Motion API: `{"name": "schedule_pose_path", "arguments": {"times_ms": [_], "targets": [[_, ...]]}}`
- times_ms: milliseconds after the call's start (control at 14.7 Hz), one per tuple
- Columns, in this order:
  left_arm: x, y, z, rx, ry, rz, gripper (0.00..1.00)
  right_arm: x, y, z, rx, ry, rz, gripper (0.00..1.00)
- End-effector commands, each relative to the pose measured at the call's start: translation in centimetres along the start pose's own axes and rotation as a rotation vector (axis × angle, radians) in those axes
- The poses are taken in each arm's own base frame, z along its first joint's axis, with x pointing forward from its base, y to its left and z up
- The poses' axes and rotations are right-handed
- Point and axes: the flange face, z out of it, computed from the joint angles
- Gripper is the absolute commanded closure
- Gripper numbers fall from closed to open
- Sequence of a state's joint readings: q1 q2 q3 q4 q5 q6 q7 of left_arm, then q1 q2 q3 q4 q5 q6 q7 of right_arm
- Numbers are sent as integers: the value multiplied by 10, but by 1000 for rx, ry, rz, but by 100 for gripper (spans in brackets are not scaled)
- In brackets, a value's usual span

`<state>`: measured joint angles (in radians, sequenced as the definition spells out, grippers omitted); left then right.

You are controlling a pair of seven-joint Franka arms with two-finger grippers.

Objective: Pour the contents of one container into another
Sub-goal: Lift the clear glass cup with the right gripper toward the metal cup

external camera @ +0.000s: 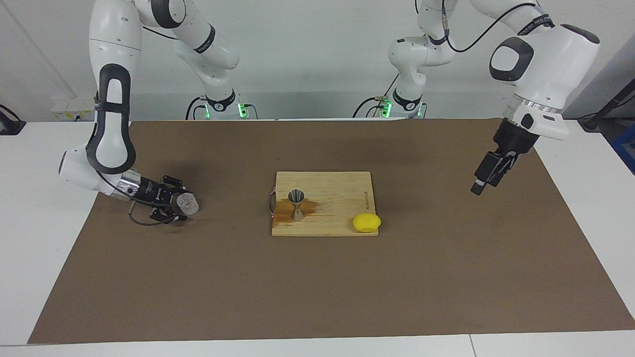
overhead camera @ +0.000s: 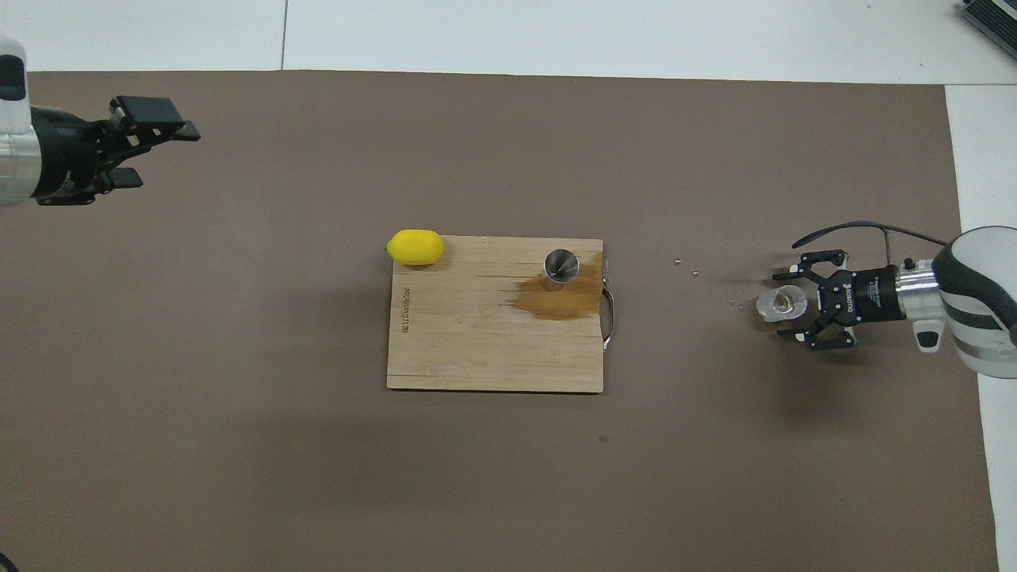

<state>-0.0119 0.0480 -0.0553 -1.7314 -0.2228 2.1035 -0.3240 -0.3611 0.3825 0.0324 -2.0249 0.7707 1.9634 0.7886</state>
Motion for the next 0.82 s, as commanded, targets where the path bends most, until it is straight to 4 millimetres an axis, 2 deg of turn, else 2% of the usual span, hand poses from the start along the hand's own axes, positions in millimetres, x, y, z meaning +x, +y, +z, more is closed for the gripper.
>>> {"name": "schedule_pose_path", "arguments": {"times_ms": [0, 68, 136, 205, 273, 341, 546, 614, 751], "targets": [[-20, -7, -30, 138, -72, 266, 0, -6, 11, -1, 30, -7, -10, 24], [-26, -11, -35, 183, -102, 356, 0, -7, 11, -2, 30, -8, -10, 37], [-31, -13, -43, 201, -129, 418, 0, -7, 11, -2, 29, -9, -10, 61], [-35, -16, -46, 205, -158, 450, 0, -8, 11, -1, 23, -15, -11, 95], [-37, -26, -58, 212, -170, 446, 0, -8, 11, -1, 22, -16, -11, 100], [-40, -32, -63, 217, -195, 448, 0, -8, 10, -4, 26, -16, -10, 100], [-56, -30, -77, 224, -252, 464, 0, -17, 5, -11, 38, -8, -21, 100], [-60, -30, -78, 225, -261, 471, 0, -29, 2, -11, 39, -2, -28, 100], [-57, -29, -77, 235, -273, 476, 0, -67, -6, -8, 35, 22, -9, 100]]}}
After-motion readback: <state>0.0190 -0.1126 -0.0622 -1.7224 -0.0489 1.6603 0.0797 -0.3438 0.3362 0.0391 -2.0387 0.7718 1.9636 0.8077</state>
